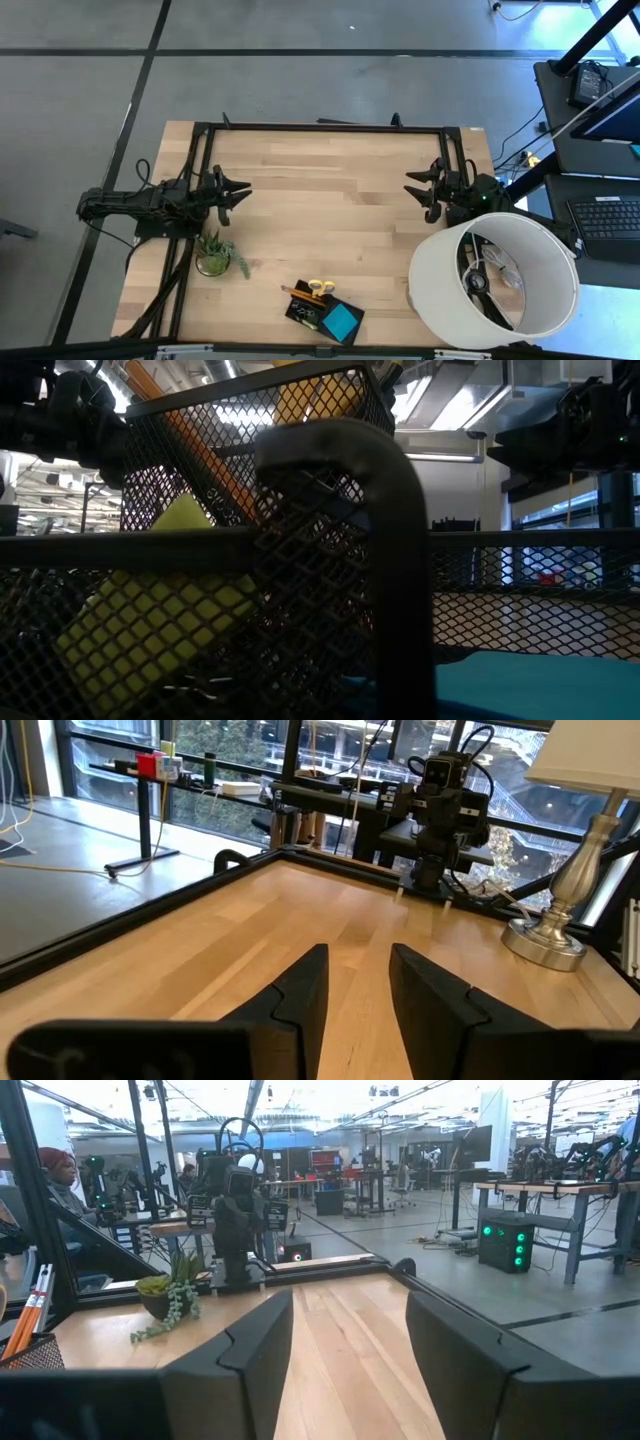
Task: Pick and place office supplies into organizer
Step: Return to Home Position
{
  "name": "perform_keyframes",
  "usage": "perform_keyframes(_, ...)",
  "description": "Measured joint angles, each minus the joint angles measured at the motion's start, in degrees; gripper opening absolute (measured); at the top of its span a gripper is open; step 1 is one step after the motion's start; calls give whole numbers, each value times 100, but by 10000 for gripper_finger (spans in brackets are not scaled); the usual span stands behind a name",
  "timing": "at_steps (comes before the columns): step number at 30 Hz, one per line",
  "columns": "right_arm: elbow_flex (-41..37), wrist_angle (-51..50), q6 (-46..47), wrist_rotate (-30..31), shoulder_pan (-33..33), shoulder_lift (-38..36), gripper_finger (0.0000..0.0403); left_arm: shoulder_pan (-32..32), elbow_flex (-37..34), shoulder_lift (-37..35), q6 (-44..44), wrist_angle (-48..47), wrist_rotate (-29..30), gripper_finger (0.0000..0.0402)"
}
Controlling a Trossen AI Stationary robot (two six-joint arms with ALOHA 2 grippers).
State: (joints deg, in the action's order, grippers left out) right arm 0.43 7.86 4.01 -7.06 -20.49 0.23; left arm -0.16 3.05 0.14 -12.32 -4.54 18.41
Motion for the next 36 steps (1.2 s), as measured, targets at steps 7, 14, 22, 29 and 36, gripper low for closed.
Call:
perform_keyframes(7,0,0,0,1,0,0,200,0,0,0,1,0,0,106)
perform_keyframes(14,0,-2,0,1,0,0,200,0,0,0,0,1,0,105)
perform_keyframes(22,0,-1,0,4,-2,4,200,0,0,0,1,0,0,107)
perform_keyframes(29,0,-2,2,4,-2,2,200,-1,0,0,0,0,0,105)
perform_keyframes(36,0,-1,0,4,-2,2,200,0,0,0,0,0,0,109)
